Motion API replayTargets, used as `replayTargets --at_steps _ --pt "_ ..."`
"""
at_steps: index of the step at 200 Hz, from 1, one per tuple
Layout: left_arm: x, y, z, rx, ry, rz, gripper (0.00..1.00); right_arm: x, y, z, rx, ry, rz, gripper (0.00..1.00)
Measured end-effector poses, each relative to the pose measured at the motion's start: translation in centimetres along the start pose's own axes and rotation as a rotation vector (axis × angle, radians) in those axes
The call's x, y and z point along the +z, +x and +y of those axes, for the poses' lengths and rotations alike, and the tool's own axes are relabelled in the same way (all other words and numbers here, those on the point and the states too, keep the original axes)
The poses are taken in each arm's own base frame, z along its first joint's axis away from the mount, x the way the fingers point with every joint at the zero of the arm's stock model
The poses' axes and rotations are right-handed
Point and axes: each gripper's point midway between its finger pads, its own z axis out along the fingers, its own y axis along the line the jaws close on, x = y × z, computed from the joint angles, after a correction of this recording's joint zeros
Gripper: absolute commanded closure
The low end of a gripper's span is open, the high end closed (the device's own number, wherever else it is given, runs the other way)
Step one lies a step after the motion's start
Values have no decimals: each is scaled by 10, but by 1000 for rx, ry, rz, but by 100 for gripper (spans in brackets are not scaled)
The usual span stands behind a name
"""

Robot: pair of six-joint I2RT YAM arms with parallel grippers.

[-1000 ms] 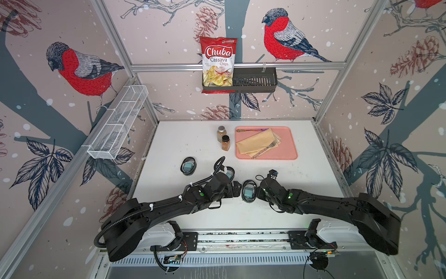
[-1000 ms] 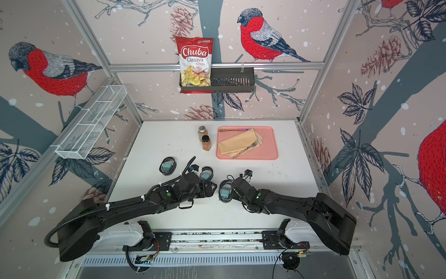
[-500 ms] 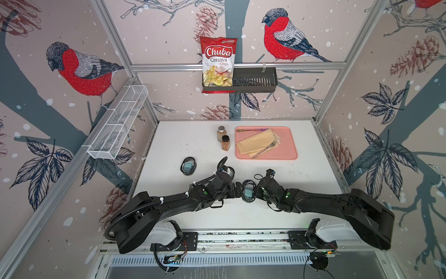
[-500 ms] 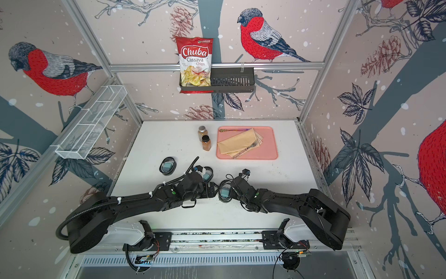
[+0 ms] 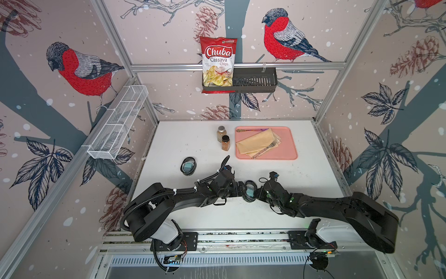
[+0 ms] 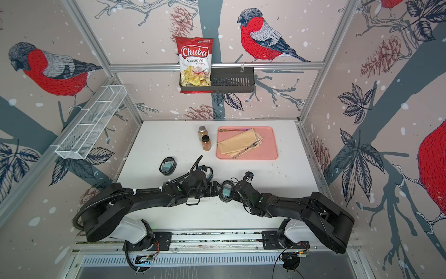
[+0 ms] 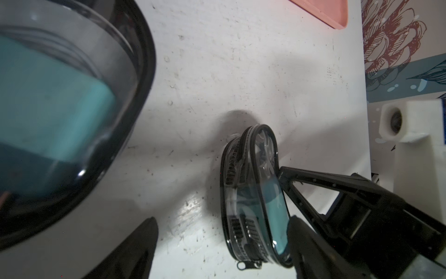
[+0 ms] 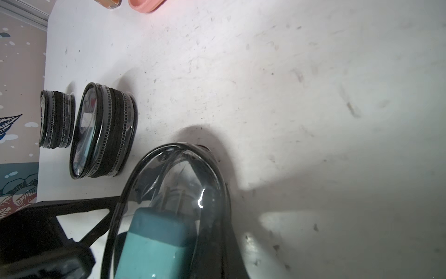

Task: Pack away charging kits
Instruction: Close the storage bag at the center of the board, then pick up the storage bag at the center of the board.

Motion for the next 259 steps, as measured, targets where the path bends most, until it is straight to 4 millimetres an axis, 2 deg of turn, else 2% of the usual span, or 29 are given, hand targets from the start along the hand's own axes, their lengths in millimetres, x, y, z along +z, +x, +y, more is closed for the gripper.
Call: replayTargets --at_steps 76,130,193,223,259 --pt "26 -1 -12 -38 78 77 27 0 2 2 -6 -9 1 97" --pt "42 -1 -24 -56 152 110 40 2 2 2 -7 -6 3 99" --pt "44 -2 -17 -70 144 115 52 3 3 3 -10 -4 5 100" --pt "43 -1 -14 -77 142 123 62 4 4 4 -13 -4 6 100" --pt "47 0 -12 -85 145 132 66 5 4 4 -27 14 -1 100"
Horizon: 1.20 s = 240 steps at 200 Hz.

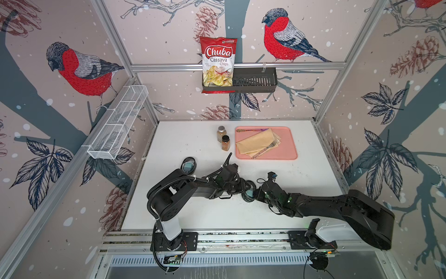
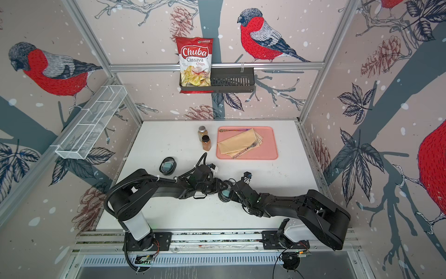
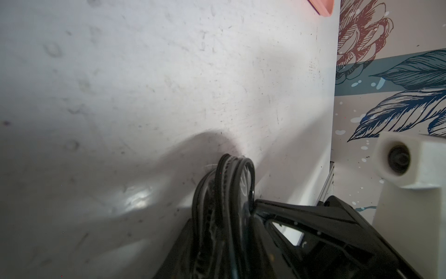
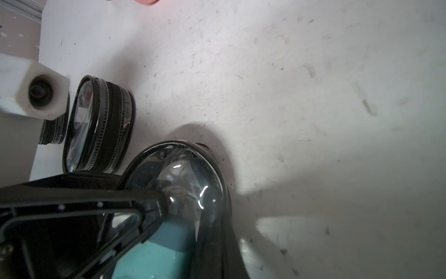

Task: Pack away charging kits
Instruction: Pick up the storage bag at the center of the board.

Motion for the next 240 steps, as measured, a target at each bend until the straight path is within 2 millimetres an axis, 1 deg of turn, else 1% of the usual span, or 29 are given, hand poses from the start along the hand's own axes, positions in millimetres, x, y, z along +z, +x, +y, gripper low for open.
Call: replayTargets --at_steps 10,25,43,57,76,92,149,165,183,202,225,240 --pt "1 -1 0 2 4 -2 64 0 0 0 -1 5 -2 100" --pt "3 -2 -1 3 10 1 56 1 -1 -1 -2 11 -6 100" --pt "7 -4 -7 14 33 1 51 2 -1 1 -4 7 -4 100" --pt "8 -5 -9 16 41 5 48 2 0 1 -6 7 -3 100" --pt "9 -5 -11 18 48 10 48 2 0 1 -6 8 -2 100" --pt "9 -5 -11 17 48 12 52 3 0 2 -7 8 -2 100" --pt "9 -4 -6 4 22 15 71 4 0 3 -9 8 2 100" --pt "9 -4 -6 -3 26 17 82 4 0 3 -11 11 3 94" --pt "9 -4 -7 -11 32 19 93 3 0 4 -16 15 9 87" --pt "5 -2 -7 -15 23 23 100 -1 -1 10 -33 3 19 79" --pt "-4 -1 -7 -21 -7 15 100 -9 -9 24 -42 -34 7 63" --pt "-15 -7 -9 -20 -33 -20 100 -19 -17 37 -51 -73 -13 54"
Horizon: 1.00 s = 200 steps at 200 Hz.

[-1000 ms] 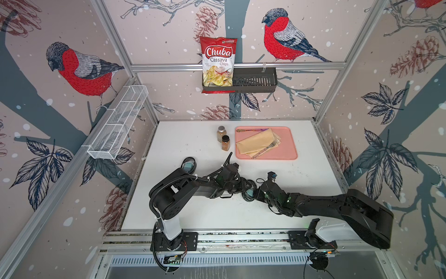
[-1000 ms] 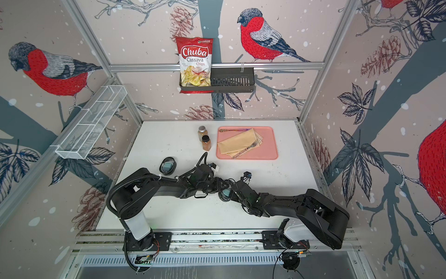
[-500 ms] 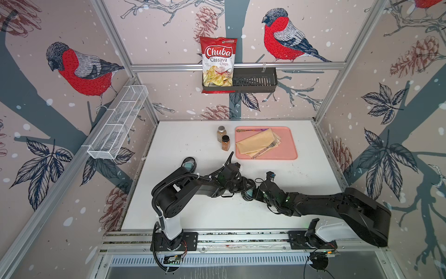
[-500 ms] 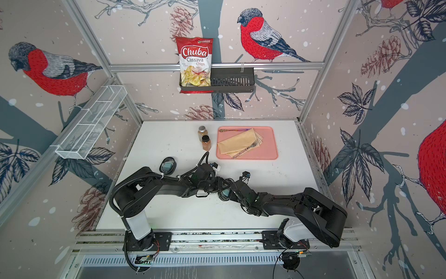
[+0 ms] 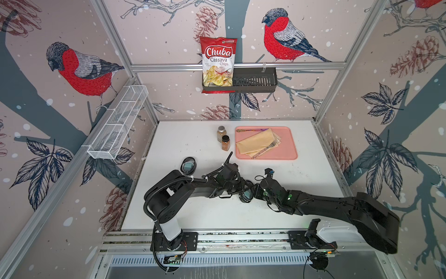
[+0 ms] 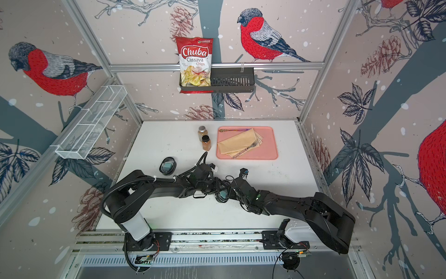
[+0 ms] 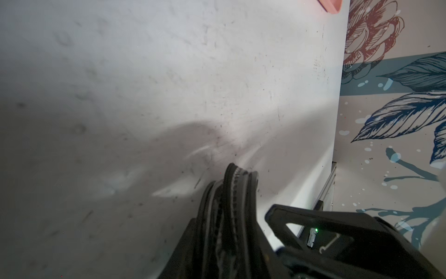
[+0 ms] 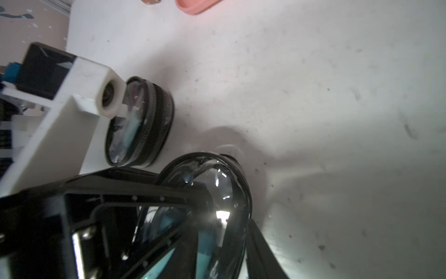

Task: Pack away charging kits
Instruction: Pick up the storage bag at the center of the board.

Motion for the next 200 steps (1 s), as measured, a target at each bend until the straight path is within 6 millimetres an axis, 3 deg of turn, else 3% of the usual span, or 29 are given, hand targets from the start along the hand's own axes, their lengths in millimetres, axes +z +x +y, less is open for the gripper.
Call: replayTargets --at_steps 26,44,73,101,119,156,175,200 --pt "-24 -20 -12 10 -14 -104 100 -22 -14 26 -30 -90 -46 42" --pt "-47 -37 -28 28 -6 -207 100 -41 -22 45 -77 -155 -82 38" --pt "-101 -70 -53 46 12 -440 100 -81 -28 93 -181 -305 -143 27" --pt "-155 -92 -68 80 26 -665 100 -118 -22 131 -292 -413 -201 25" --pt "-186 -97 -84 117 54 -775 100 -127 -18 141 -358 -429 -228 25" --pt "-241 -88 -143 256 202 -926 100 -144 6 179 -542 -526 -251 35" --pt "-271 -89 -164 303 271 -997 100 -159 8 199 -603 -572 -310 41" --pt "-298 -83 -183 368 347 -1044 100 -168 4 209 -668 -600 -393 43"
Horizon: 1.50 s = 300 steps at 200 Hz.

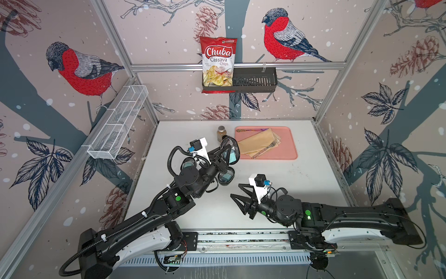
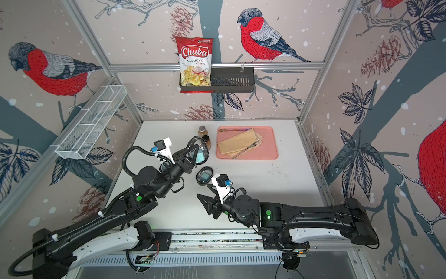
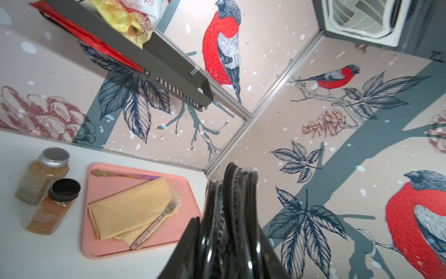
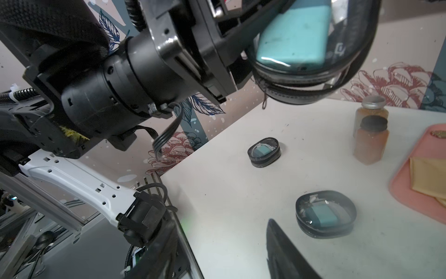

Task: Pack away charging kits
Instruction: Pick up the storage bag at the center of the board, then zip the zipper on the storage bag.

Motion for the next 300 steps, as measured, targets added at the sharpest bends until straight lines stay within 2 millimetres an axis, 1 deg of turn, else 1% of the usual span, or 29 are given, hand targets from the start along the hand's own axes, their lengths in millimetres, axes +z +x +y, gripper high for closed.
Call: replayTargets --at_steps 18,38,58,76,94,106,123,172,187,200,222,237,269,300 --pt "-5 -10 -14 16 62 -22 100 0 -8 3 -44 -11 -51 44" --pt "-8 -15 -25 33 116 -29 100 1 -19 6 -87 -21 -108 45" --pt "-11 -19 -32 38 150 -39 100 4 -31 6 -113 -2 -163 54" --pt "-12 -21 -37 39 175 -42 100 12 -45 0 -119 49 -196 55" --pt "-12 -20 -38 41 180 -38 100 21 -61 -13 -104 110 -228 56" --pt "-12 -20 -38 41 180 -38 100 26 -68 -20 -89 135 -241 56" --pt "-13 -21 -38 40 182 -41 100 32 -69 -26 -77 145 -241 55" --pt "-13 -21 -36 40 171 -44 100 49 -72 -14 -64 78 -225 55" --pt "-11 -20 -33 40 155 -48 100 55 -73 -9 -66 68 -219 57" --pt "-10 -20 -32 40 153 -51 100 61 -74 -9 -62 73 -212 61" --pt "-11 -24 -33 32 154 -69 100 68 -75 -12 -50 86 -203 71" --pt "-11 -24 -35 27 162 -68 100 73 -72 -14 -46 94 -192 77" --pt "-11 -25 -31 25 147 -75 100 74 -73 -14 -33 97 -188 92" --pt "-14 -24 -28 25 139 -77 100 75 -73 -15 -26 102 -188 100"
